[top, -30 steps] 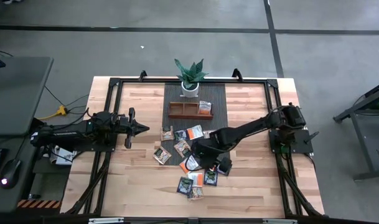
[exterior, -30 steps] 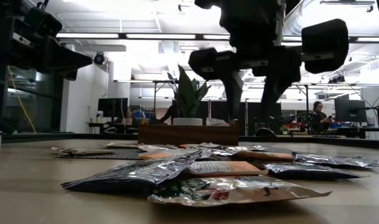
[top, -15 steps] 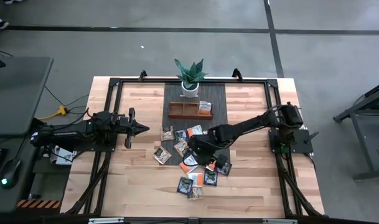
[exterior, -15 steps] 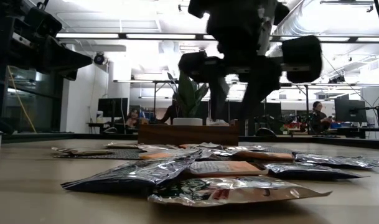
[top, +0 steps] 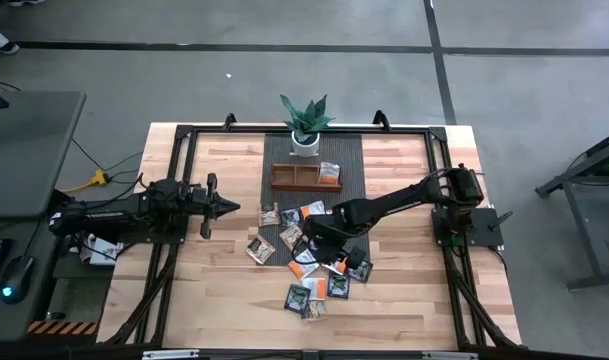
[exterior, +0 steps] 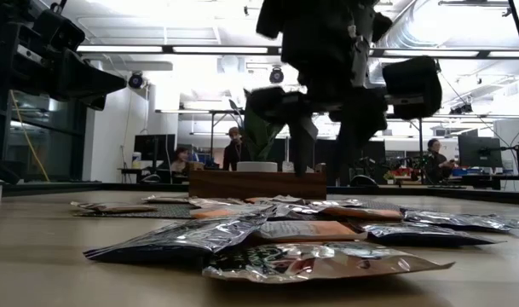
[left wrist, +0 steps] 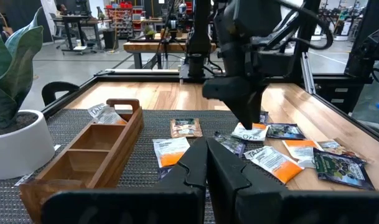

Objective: Pick & Place Tea
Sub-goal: Put the orange tea bag into the right section of the wooden organizer

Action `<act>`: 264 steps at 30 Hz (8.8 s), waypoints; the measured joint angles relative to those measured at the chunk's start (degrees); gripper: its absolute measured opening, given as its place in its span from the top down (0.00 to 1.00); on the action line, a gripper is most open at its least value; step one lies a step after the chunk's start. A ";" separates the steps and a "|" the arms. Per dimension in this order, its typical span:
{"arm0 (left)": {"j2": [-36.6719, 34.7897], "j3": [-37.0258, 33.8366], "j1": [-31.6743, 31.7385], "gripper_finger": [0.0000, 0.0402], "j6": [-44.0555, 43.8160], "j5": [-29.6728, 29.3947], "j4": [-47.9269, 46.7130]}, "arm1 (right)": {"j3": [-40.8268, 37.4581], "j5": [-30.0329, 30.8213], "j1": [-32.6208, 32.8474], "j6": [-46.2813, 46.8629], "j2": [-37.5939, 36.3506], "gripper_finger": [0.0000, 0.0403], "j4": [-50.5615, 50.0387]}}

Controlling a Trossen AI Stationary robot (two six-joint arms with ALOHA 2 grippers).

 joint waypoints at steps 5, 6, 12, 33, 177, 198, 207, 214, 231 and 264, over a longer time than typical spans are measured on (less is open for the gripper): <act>0.00 0.00 0.00 1.00 0.00 0.00 0.00 | 1.08 -0.59 0.19 0.20 1.81 0.59 -1.25; 0.00 0.00 0.00 1.00 0.00 0.00 0.00 | 1.80 -0.61 0.29 0.14 2.22 0.59 -1.98; -0.01 0.00 0.01 1.00 0.00 -0.01 0.00 | 7.22 -0.58 0.87 -2.24 5.51 0.59 -8.81; 0.00 0.00 0.01 1.00 0.00 -0.01 -0.01 | 8.37 4.59 3.07 -7.45 8.10 0.59 -9.85; -0.01 0.01 0.00 1.00 0.00 -0.02 -0.01 | -20.26 64.77 -13.09 8.59 -4.52 0.85 41.86; -0.02 0.00 0.00 1.00 0.00 -0.04 -0.02 | -9.83 59.53 -9.57 36.34 -6.15 0.67 22.90; 0.00 0.00 0.01 1.00 0.00 -0.13 -0.02 | -4.18 26.39 -10.00 58.99 -6.75 0.67 9.36; -0.01 0.01 0.01 1.00 0.00 -0.17 -0.02 | -9.96 12.73 -11.48 68.44 -6.75 0.67 18.21; 0.00 0.02 0.00 1.00 0.00 -0.20 -0.02 | -16.02 14.54 -16.98 90.24 -6.75 0.67 21.32; -0.01 0.02 0.00 1.00 0.00 -0.18 -0.02 | -10.64 15.47 -16.44 93.02 -0.70 0.67 18.82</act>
